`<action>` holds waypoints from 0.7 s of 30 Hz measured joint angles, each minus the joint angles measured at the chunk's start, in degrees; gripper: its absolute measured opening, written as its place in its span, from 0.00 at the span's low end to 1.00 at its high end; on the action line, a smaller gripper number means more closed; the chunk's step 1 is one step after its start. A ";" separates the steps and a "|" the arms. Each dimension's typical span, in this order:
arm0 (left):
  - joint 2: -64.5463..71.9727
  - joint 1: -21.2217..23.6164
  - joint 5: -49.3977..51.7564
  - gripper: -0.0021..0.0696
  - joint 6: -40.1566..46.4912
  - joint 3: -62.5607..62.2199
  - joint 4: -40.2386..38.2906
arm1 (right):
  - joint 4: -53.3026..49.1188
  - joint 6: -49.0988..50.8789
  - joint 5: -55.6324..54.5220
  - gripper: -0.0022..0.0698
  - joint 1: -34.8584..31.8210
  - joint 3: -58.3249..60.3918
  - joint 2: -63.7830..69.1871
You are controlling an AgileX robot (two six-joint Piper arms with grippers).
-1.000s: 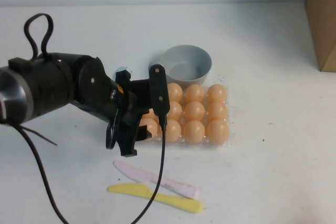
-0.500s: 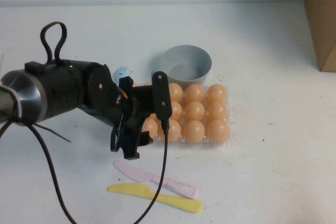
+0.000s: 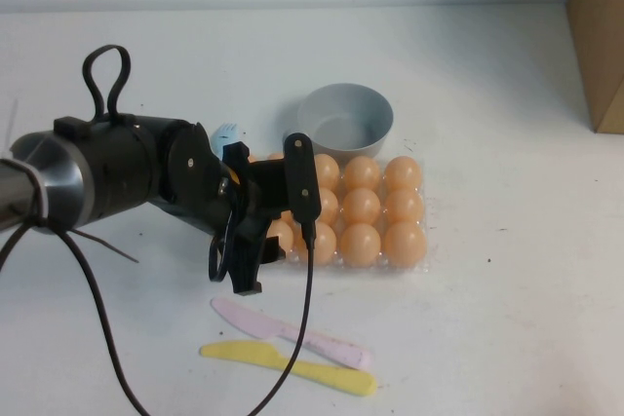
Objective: Take an egg out of the egg box
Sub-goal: Pick up the egg from the plastic box
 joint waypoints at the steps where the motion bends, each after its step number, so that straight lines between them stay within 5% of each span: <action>1: 0.00 0.00 0.00 0.47 0.00 0.00 0.00 | 0.00 0.00 0.00 0.01 0.00 0.00 0.00; 21: 0.02 0.00 -0.51 0.47 -0.07 0.00 -0.11 | 0.00 0.00 0.00 0.01 0.00 0.00 0.00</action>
